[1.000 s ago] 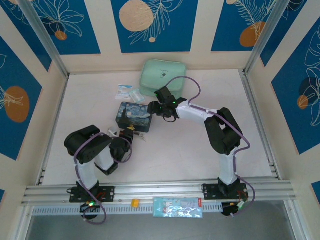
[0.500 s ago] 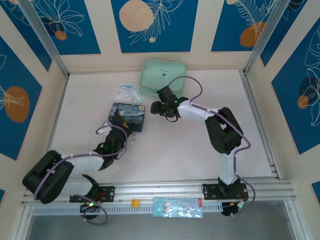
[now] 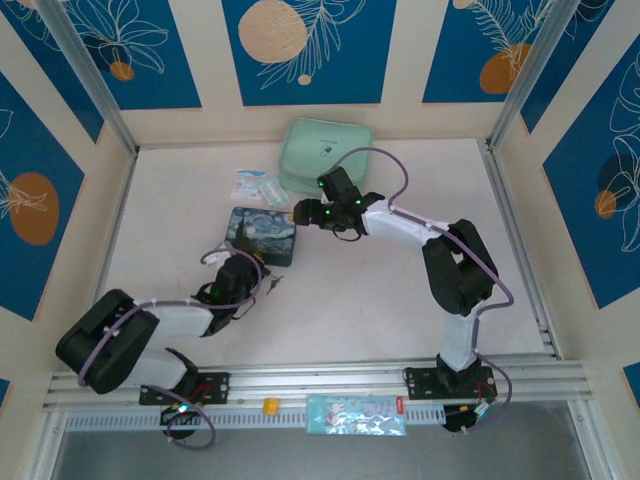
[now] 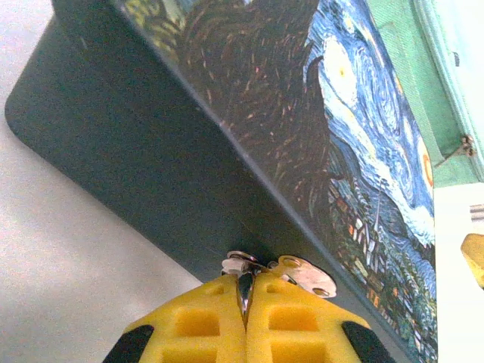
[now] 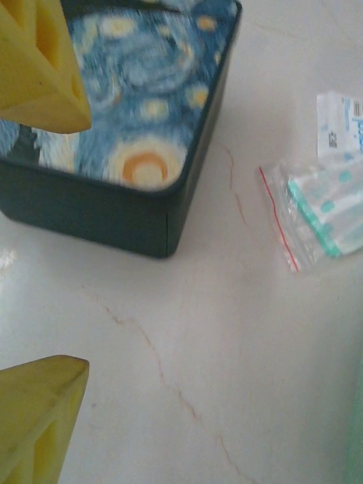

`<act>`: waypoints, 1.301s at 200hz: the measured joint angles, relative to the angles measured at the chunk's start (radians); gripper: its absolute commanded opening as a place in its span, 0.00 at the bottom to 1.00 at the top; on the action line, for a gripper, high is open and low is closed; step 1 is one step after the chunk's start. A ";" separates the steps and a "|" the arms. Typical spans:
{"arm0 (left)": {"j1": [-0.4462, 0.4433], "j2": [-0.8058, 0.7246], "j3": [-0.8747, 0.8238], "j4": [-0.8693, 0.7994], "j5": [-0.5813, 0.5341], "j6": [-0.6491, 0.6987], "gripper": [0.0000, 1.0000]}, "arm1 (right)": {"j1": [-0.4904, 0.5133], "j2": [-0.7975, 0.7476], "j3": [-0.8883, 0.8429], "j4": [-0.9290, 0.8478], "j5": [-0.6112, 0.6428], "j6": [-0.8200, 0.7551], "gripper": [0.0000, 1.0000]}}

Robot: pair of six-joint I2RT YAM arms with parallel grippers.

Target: Unlock the padlock with the key

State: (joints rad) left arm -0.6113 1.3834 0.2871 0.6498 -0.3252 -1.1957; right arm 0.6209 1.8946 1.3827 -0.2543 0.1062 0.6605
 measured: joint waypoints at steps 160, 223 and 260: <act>0.000 0.165 -0.032 0.295 0.058 -0.047 0.20 | 0.040 0.118 0.056 -0.050 -0.056 0.050 0.90; 0.005 0.164 -0.060 0.272 0.011 -0.086 0.42 | 0.040 0.118 0.055 -0.045 -0.054 0.089 0.88; 0.013 0.164 -0.080 0.303 -0.021 -0.118 0.45 | 0.040 0.118 0.055 -0.043 -0.054 0.092 0.88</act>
State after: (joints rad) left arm -0.5987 1.5478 0.2066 0.9531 -0.3466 -1.3140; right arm 0.6609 2.0125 1.4380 -0.2970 0.0521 0.7521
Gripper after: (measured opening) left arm 0.446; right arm 0.878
